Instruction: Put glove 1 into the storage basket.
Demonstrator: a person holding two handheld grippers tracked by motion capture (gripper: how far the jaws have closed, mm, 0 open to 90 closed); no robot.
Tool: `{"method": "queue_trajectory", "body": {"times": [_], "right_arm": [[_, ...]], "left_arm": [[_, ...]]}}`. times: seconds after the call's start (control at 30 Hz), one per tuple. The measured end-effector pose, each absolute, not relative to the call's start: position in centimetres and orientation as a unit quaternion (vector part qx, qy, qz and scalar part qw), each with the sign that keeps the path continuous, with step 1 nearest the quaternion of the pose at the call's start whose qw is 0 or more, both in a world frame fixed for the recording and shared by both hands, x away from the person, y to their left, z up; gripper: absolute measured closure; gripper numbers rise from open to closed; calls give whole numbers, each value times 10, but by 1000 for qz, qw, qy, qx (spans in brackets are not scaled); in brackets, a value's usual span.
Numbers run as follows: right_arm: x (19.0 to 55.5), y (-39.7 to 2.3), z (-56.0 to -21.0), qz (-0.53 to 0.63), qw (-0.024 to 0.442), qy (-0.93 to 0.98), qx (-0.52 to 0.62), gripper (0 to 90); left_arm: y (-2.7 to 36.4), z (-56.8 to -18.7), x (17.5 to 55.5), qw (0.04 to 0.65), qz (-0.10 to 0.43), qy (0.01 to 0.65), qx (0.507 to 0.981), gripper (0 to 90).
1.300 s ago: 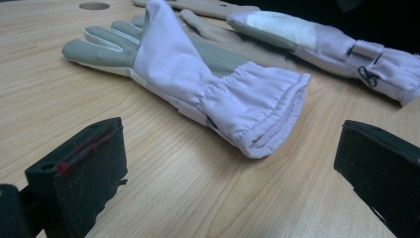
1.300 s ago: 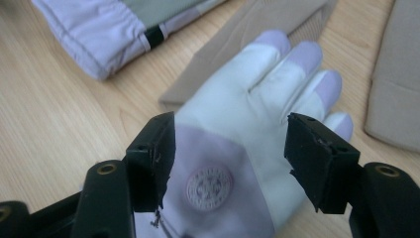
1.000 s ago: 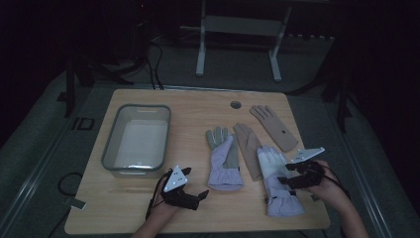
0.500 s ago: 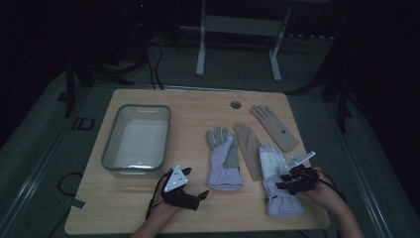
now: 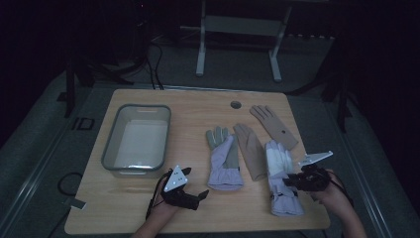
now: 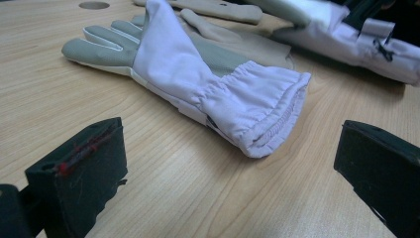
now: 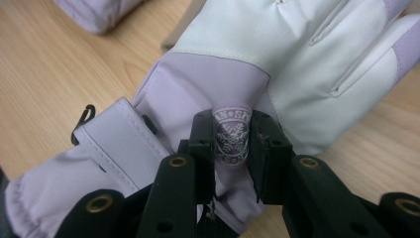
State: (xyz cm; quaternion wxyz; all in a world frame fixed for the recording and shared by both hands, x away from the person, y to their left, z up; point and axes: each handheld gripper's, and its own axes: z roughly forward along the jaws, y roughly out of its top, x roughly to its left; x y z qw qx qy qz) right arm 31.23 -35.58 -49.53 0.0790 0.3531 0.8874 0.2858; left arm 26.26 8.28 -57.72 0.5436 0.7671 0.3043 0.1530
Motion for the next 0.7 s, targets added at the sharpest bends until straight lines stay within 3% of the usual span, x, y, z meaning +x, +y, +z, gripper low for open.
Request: {"method": "queue_trajectory", "body": {"times": [0.33, 0.7], "right_arm": [[320, -345, -450, 326, 117, 863, 367, 754], [337, -300, -416, 337, 136, 869, 336, 755]], "left_arm": [[83, -577, 263, 543, 153, 305, 767, 1], [83, -577, 262, 541, 155, 304, 768, 1]]}}
